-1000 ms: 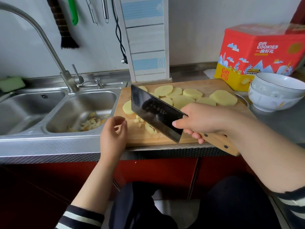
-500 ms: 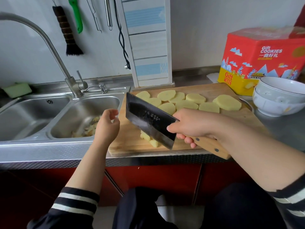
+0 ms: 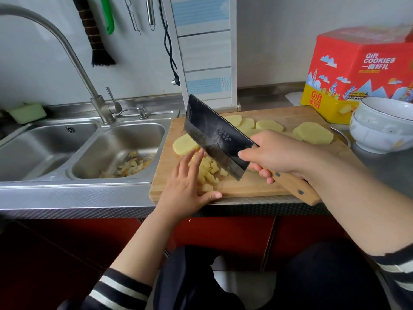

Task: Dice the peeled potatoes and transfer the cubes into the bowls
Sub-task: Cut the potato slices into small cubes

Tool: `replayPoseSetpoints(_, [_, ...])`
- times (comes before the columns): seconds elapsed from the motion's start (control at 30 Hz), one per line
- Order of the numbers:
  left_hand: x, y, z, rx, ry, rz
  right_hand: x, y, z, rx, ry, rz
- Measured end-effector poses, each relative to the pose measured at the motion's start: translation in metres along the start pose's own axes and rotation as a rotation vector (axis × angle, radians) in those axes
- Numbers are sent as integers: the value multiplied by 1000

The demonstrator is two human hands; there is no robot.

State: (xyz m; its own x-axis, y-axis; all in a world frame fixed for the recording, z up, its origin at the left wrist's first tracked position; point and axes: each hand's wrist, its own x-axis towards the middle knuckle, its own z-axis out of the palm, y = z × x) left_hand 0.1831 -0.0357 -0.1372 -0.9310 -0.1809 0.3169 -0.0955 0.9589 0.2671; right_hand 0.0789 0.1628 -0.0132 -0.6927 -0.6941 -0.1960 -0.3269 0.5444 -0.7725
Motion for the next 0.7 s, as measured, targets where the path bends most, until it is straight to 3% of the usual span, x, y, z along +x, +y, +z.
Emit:
replayPoseSetpoints(0.23, [28,11,-8,-85,-271,-143,-16,6,-19,-150,108,-8])
replayPoseSetpoints(0.7, [84,55,16,-150,-132,-316,-38,33,-28,-409,405,-37])
